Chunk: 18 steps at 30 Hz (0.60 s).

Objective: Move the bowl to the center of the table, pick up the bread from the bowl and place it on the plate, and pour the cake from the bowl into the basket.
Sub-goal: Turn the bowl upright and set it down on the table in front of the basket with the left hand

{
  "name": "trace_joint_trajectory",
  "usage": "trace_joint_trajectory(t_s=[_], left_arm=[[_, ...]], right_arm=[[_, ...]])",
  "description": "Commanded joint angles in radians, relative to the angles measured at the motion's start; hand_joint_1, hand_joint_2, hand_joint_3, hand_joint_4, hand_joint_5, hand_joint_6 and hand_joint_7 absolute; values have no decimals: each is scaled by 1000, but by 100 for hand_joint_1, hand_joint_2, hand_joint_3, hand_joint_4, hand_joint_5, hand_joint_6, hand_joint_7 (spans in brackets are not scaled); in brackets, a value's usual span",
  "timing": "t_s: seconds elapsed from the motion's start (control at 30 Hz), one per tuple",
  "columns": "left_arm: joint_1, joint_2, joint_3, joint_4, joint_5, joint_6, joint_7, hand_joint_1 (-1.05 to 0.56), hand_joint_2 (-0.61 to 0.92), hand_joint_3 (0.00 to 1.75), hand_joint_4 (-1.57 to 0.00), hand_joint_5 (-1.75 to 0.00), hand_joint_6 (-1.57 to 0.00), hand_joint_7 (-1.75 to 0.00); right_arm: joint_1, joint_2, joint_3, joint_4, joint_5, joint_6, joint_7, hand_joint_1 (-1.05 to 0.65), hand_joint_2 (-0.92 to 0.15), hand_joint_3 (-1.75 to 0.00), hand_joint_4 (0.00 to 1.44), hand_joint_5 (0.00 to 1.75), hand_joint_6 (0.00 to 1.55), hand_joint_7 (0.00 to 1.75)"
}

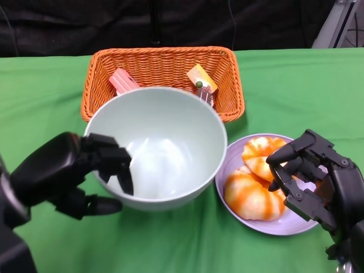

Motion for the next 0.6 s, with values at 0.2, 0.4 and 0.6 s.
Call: trace_joint_trajectory(t_s=[0.2, 0.4, 0.6], left_arm=[[86, 59, -2, -49, 214, 34, 256, -11, 77, 58, -78, -175, -67, -149], [86, 99, -111, -66, 406, 127, 548, -10, 79, 60, -78, -173, -67, -143], [36, 155, -326, -61, 600, 286, 885, -11, 84, 41, -74, -173, -64, -143]], right_arm=[[-14, -7, -9, 3, 11, 2, -4, -10, -87, -45, 65, 158, 59, 136], [-15, -5, -9, 5, 14, 3, -2, -11, -87, -43, 64, 159, 58, 136], [-22, -6, -8, 17, 8, -6, -3, -11, -89, -42, 64, 158, 58, 136]])
